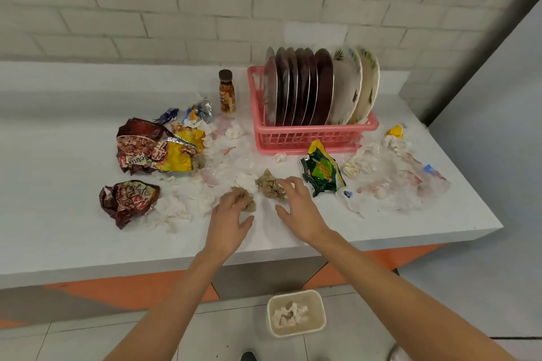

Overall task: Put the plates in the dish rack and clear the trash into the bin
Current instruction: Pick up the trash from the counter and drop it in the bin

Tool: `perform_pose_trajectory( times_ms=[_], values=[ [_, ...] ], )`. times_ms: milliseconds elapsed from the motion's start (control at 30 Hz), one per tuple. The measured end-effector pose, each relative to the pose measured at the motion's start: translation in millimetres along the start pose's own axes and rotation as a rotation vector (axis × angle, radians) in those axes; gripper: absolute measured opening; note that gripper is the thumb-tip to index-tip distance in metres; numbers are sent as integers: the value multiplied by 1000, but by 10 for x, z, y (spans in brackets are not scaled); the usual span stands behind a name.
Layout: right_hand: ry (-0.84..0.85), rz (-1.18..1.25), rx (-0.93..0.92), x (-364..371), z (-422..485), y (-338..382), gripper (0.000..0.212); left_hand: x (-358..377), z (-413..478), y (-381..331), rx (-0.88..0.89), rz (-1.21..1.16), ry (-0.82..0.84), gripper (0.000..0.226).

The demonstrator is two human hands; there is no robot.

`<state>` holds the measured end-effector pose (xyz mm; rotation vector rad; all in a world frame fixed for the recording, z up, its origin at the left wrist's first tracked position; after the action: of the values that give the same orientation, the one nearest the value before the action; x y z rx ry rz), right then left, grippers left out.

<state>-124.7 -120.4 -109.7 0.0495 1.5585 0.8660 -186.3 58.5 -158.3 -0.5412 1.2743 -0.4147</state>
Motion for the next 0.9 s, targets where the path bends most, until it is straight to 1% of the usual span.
perform_pose_trajectory(
  times_ms=[100, 167, 233, 300, 400, 500, 600, 667, 767, 833, 900],
  values=[
    [19, -103, -17, 77, 191, 23, 67, 97, 34, 70, 9, 48, 15, 45],
    [69, -158, -36, 165, 306, 27, 69, 135, 39, 98, 35, 35, -5, 35],
    [126, -174, -47, 269, 383, 6, 68, 154, 17, 114, 59, 27, -50, 25],
    [161, -193, -34, 365, 406, -52, 67, 165, -21, 106, 98, 26, -75, 24],
    [105, -244, -49, 440, 398, -168, 56, 149, -38, 78, 153, 39, -112, 23],
    [39, -118, 3, 440, 382, -285, 45, 143, -37, 72, 149, 29, -117, 22],
    [-14, 80, 81, 393, 338, -330, 32, 149, -53, 80, 144, -86, -97, 24],
    [-58, 164, 107, 362, 297, -319, 21, 131, -62, 69, 112, -171, -93, 27],
    [-110, 276, 169, 306, 262, -296, 10, 111, -83, 44, 107, -206, -95, 34],
    [-142, 366, 196, 264, 236, -279, 9, 109, -85, 58, 101, -207, -88, 39],
    [-155, 461, 236, 224, 197, -271, 19, 119, -93, 77, 84, -228, -71, 39]
  ],
)
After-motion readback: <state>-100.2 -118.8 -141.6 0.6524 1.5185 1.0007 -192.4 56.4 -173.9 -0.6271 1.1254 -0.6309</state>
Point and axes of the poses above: each hand's wrist, its own z-axis towards the middle knuckle, its own x-axis out of the palm, y = z × x, the point moved 3 cm from there along z, towards the middle knuckle, and after that the axes turned 2 degrees about -y, right-handed, at the moved point
